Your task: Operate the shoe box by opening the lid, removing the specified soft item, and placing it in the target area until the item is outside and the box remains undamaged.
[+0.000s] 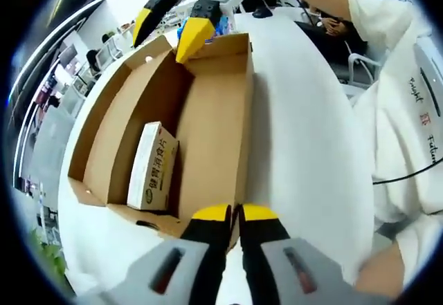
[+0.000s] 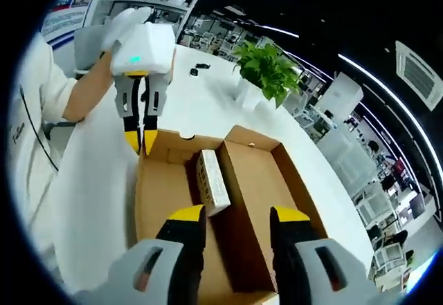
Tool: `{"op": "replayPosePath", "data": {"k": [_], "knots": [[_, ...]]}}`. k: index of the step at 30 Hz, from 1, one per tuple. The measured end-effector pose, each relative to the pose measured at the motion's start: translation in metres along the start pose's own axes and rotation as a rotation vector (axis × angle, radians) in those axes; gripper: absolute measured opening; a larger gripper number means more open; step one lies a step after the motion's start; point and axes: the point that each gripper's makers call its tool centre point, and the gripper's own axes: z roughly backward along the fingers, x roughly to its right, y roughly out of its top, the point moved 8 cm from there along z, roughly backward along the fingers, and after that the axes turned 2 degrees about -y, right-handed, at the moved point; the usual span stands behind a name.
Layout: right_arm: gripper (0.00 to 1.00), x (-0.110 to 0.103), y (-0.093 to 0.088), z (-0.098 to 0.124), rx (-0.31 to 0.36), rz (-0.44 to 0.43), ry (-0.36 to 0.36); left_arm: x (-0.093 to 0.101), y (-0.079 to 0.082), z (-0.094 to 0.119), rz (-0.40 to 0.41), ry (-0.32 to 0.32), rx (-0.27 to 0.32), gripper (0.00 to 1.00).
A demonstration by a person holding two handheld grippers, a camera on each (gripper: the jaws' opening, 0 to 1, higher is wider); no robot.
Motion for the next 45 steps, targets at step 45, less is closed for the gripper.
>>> {"op": "replayPosePath", "data": {"k": [45], "knots": [[0.28, -0.034, 0.009, -0.120, -0.143, -0.014, 0.314, -0.003, -0.005, 0.002, 0.042, -0.054, 0.049, 0.04]]}}
